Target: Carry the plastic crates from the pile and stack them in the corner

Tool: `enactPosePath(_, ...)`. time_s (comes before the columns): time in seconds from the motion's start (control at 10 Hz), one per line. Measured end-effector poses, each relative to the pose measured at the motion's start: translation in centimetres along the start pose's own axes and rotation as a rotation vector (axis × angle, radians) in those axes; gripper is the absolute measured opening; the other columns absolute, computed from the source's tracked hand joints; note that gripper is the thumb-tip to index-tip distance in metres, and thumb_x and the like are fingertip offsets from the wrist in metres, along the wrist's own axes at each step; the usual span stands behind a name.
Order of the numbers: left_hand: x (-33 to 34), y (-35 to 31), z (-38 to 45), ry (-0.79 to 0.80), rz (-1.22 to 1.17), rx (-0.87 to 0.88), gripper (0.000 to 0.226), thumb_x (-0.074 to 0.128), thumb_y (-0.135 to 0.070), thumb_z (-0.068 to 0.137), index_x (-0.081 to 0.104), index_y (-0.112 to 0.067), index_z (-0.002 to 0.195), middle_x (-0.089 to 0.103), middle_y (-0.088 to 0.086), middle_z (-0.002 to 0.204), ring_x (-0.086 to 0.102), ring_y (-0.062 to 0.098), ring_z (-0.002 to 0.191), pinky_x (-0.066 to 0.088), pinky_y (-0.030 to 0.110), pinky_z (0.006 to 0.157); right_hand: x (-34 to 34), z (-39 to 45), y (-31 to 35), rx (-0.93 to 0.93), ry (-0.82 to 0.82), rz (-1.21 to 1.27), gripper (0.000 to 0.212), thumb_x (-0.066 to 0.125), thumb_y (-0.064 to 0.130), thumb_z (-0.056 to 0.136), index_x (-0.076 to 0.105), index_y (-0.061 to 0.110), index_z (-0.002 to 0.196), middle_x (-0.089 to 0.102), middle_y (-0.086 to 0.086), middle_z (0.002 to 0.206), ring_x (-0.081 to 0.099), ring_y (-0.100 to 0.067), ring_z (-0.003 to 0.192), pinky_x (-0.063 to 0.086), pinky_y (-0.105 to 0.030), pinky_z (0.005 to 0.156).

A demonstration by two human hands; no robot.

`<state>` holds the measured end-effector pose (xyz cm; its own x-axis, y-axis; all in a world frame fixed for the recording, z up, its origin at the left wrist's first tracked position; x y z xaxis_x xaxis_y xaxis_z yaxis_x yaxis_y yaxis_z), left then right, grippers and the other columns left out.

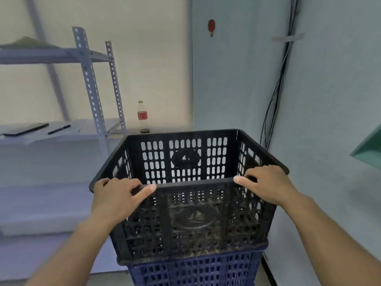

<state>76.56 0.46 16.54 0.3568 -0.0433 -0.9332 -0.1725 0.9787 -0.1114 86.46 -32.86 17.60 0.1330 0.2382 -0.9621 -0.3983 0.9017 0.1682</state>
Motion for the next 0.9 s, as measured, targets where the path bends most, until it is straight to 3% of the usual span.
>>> enactPosePath(0.1,-0.2,0.5,0.9,-0.011,-0.075,0.004,0.071,0.006,-0.082,0.074,0.062,-0.042,0.091,0.066,-0.014,0.094,0.058,0.01,0.096,0.031,0.043,0.104,-0.4,1.7,1.0,0.027,-0.087,0.068,0.055,0.025,0.073,0.081,0.05,0.03,0.058,0.057,0.008,0.071,0.054,-0.012,0.07,0.036,-0.033,0.068)
enactPosePath(0.2,-0.7,2.3,3.3,-0.05,-0.093,-0.041,0.063,0.019,-0.066,0.088,0.044,-0.035,0.136,0.045,-0.005,0.144,0.039,0.018,0.134,0.027,0.042,0.108,-0.9,4.6,0.7,0.15,-0.213,-0.032,0.038,0.037,0.048,0.093,0.063,0.02,0.093,0.057,0.001,0.107,0.054,-0.026,0.105,0.041,-0.037,0.079)
enactPosePath(0.3,0.0,4.8,6.9,0.043,-0.044,-0.079,0.064,0.019,-0.061,0.091,0.022,-0.031,0.148,0.02,0.0,0.158,0.022,0.023,0.143,0.024,0.043,0.112,-0.2,7.5,-1.5,0.315,-0.063,-0.132,0.046,0.038,0.04,0.095,0.044,0.012,0.132,0.043,-0.006,0.137,0.043,-0.028,0.125,0.04,-0.039,0.097)
enactPosePath(0.4,1.5,6.6,10.4,0.159,0.021,-0.059,0.066,0.02,-0.057,0.093,0.009,-0.026,0.15,0.006,0.001,0.16,0.008,0.022,0.146,0.02,0.043,0.115,0.8,9.6,-3.5,0.382,0.045,-0.133,0.066,0.037,0.044,0.096,0.017,0.011,0.15,0.014,-0.006,0.16,0.022,-0.026,0.144,0.027,-0.041,0.114)
enactPosePath(0.5,2.6,7.4,12.7,0.241,0.055,-0.076,0.07,0.024,-0.056,0.093,0.006,-0.018,0.15,0.001,0.003,0.16,0.002,0.022,0.147,0.018,0.044,0.116,1.5,10.9,-4.8,0.429,0.149,-0.158,0.068,0.038,0.041,0.097,0.011,0.011,0.151,0.007,-0.006,0.161,0.015,-0.026,0.146,0.024,-0.041,0.116)
enactPosePath(0.6,3.2,7.6,13.4,0.341,0.034,-0.105,0.074,0.031,-0.054,0.093,0.013,-0.01,0.149,-0.002,0.007,0.16,0.006,0.024,0.147,0.017,0.041,0.117,1.6,11.2,-5.2,0.437,0.163,-0.164,0.062,0.04,0.03,0.095,0.016,0.01,0.149,0.012,-0.007,0.159,0.022,-0.027,0.143,0.027,-0.042,0.114)
enactPosePath(0.7,3.0,7.6,13.2,0.369,0.05,-0.119,0.079,0.031,-0.058,0.092,0.006,-0.01,0.15,-0.007,0.009,0.16,0.0,0.023,0.147,0.012,0.039,0.118,1.7,11.0,-5.1,0.427,0.15,-0.185,0.064,0.04,0.025,0.095,0.011,0.01,0.151,0.007,-0.006,0.16,0.019,-0.027,0.144,0.028,-0.04,0.114)
enactPosePath(0.8,1.5,6.5,13.0,0.344,0.079,-0.13,0.08,0.03,-0.061,0.09,0.003,-0.016,0.15,-0.003,0.007,0.16,0.003,0.022,0.147,0.014,0.043,0.118,1.4,11.0,-5.0,0.423,0.15,-0.129,0.062,0.043,0.028,0.095,0.018,0.011,0.149,0.014,-0.004,0.159,0.023,-0.025,0.143,0.028,-0.039,0.113)
enactPosePath(0.9,0.3,3.3,13.6,0.171,-0.017,-0.028,0.076,0.028,-0.059,0.092,0.003,-0.019,0.15,0.0,0.005,0.16,0.003,0.02,0.147,0.013,0.041,0.117,0.6,10.9,-5.6,0.421,0.027,-0.063,0.059,0.046,0.034,0.094,0.028,0.014,0.147,0.027,-0.005,0.155,0.032,-0.026,0.139,0.034,-0.039,0.109)
Point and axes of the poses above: each hand's wrist, its own z-axis towards the middle knuckle, its own x-axis out of the palm, y = z × x, the point moved 2 cm from there along z, towards the middle knuckle
